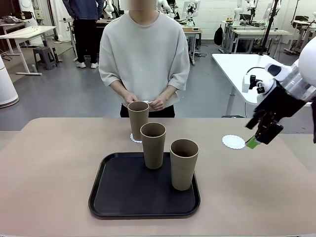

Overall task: Place coasters on the table and set cups on them.
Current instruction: Take one Reusable plastic cup from the Flat Tray and place it on a coaster set by the human.

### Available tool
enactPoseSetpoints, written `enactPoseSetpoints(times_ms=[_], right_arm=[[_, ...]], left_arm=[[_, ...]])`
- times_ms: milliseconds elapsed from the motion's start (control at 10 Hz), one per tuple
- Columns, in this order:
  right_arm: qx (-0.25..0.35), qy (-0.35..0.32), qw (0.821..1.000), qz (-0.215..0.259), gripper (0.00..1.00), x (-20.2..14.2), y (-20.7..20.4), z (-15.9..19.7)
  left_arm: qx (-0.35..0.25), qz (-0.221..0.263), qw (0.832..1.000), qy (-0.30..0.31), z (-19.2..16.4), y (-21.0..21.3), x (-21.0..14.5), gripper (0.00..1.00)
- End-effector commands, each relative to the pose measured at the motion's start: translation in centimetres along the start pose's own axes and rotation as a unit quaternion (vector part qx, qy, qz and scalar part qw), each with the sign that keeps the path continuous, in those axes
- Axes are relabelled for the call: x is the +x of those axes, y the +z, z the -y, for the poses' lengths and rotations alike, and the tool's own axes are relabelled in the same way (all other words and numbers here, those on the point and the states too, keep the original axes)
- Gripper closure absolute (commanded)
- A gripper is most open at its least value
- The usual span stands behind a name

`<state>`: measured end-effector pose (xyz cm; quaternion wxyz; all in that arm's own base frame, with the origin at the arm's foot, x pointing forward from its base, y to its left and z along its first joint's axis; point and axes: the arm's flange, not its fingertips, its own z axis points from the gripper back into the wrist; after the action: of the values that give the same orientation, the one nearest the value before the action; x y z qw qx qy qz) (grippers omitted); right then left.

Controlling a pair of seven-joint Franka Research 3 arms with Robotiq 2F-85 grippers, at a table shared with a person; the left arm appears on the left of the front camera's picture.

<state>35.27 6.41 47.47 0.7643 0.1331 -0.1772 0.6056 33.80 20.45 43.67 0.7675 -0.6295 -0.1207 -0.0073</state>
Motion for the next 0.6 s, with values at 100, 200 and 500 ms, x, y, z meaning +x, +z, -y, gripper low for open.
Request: enactPoseSetpoints(times_ms=[100,200,500], right_arm=[[0.125,0.079,0.983,0.112,0.0,-1.7,0.0,2.3],[0.124,0.076,0.981,0.125,0.0,-1.5,0.0,2.6],[0.093,0.088,0.984,0.123,0.0,-1.4,-0.2,1.0]], left_arm=[[0.005,0.006,1.0,-0.002,0.1,0.0,0.0,0.0],[0.005,0.006,1.0,-0.002,0.1,0.0,0.0,0.0],[0.005,0.006,1.0,-0.002,0.1,0.0,0.0,0.0]])
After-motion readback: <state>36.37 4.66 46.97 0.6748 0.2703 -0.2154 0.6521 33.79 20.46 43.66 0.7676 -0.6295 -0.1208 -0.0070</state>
